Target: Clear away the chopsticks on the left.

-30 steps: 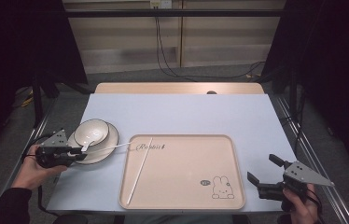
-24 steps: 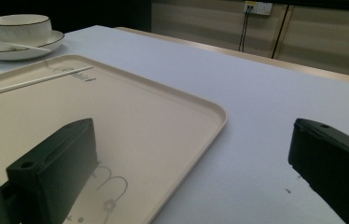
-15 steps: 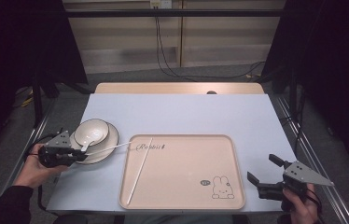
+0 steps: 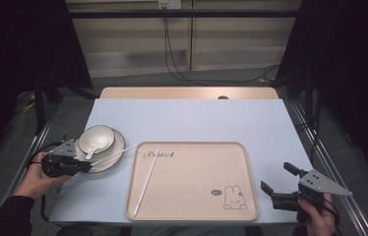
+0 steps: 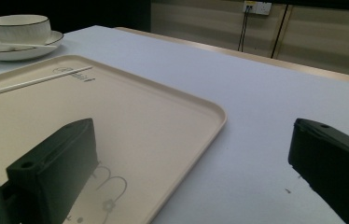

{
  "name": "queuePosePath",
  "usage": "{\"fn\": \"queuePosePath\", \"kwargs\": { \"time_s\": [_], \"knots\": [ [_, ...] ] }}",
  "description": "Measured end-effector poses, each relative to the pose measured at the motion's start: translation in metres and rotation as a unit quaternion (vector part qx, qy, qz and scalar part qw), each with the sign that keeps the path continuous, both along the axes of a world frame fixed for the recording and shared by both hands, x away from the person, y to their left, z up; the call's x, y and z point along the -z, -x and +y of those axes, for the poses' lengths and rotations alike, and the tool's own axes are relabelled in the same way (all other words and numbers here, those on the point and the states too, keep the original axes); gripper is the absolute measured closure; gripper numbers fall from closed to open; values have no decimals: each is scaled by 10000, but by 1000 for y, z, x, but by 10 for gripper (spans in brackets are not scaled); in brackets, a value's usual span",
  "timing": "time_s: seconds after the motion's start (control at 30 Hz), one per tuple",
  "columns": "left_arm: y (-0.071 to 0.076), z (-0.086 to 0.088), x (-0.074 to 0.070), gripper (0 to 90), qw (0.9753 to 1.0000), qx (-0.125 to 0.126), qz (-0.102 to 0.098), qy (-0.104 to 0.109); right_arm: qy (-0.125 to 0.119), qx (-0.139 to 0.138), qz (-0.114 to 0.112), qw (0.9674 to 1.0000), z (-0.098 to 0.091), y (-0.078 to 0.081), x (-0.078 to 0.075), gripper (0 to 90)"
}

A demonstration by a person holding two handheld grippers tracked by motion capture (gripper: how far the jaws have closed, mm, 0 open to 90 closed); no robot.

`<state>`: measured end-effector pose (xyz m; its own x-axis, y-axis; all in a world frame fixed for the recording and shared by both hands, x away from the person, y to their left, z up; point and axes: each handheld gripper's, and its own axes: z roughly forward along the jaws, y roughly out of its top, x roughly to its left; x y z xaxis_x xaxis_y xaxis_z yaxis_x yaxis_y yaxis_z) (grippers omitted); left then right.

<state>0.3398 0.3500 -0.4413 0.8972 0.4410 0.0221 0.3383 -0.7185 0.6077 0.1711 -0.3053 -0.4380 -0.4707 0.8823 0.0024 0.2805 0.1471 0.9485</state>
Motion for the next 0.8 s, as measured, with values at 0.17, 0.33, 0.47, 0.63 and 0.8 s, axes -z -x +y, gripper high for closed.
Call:
{"fn": "queuePosePath", "kwargs": {
  "time_s": [0.17, 0.33, 0.47, 0.63, 0.8],
  "knots": [
    [1, 0, -3, 846, 9999, -41, 73, 99, -2, 1, -2, 10000, 0, 0, 0, 8],
    [4, 0, -6, 846, 9993, -220, 114, 266, -8, 14, 11, 10000, 0, 0, 0, 8],
    [7, 0, -7, 847, 9990, -212, 190, 352, -12, 34, -19, 10000, 0, 0, 0, 9],
    [10, -2, -11, 847, 9973, -410, 256, 545, -5, 13, -6, 10000, 1, 0, 0, 9],
    [17, -5, -16, 848, 9954, -550, 328, 709, -13, -2, -20, 10000, 0, -1, 0, 9]
  ]
}}
